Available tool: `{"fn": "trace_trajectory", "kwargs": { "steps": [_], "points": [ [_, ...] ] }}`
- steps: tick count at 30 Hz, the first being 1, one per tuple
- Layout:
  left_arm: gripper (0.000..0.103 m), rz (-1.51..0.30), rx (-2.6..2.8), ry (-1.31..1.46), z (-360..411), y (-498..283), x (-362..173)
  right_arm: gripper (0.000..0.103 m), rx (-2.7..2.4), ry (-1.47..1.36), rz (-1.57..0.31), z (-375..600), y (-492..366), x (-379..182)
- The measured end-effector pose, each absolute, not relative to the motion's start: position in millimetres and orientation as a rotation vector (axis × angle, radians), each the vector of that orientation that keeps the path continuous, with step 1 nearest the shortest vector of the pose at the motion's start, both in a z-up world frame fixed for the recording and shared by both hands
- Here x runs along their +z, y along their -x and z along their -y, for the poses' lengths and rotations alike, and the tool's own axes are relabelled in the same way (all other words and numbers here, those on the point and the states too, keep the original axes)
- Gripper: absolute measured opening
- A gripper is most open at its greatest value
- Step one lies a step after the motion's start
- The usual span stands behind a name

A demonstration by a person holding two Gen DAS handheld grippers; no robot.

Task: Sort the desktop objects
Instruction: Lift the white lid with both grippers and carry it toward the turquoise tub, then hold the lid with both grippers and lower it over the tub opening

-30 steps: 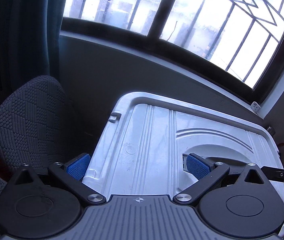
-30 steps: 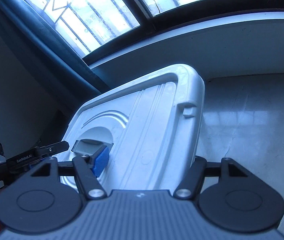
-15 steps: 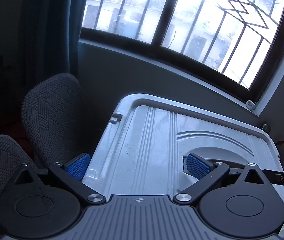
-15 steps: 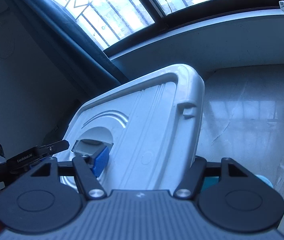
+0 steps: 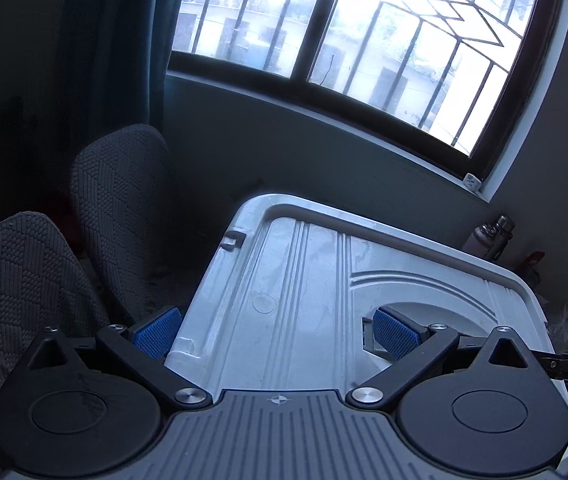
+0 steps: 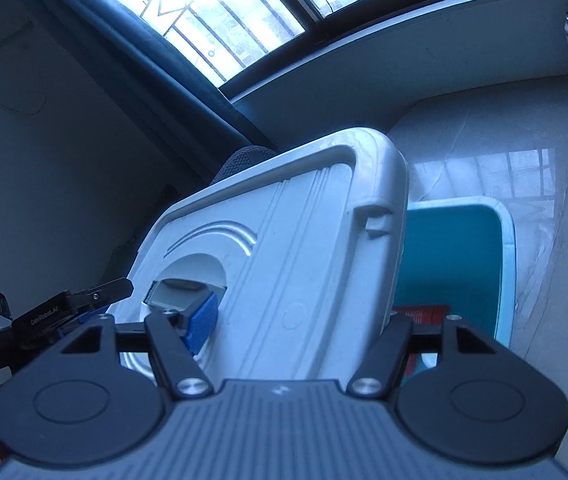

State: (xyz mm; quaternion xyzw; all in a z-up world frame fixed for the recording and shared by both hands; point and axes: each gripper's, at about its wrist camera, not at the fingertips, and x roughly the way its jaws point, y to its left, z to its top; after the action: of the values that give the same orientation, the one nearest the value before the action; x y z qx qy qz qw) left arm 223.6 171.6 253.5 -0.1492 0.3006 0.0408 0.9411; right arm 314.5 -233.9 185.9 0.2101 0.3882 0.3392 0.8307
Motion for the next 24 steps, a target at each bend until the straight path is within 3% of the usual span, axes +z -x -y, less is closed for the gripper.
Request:
{"fn": "trace_trajectory", "kwargs": {
  "steps": [24],
  "points": [
    [0.102,-0.667,0.047,0.286,-180,35,212,0.067,0.649,-0.525,-0.859,222,-63,137]
  ]
}}
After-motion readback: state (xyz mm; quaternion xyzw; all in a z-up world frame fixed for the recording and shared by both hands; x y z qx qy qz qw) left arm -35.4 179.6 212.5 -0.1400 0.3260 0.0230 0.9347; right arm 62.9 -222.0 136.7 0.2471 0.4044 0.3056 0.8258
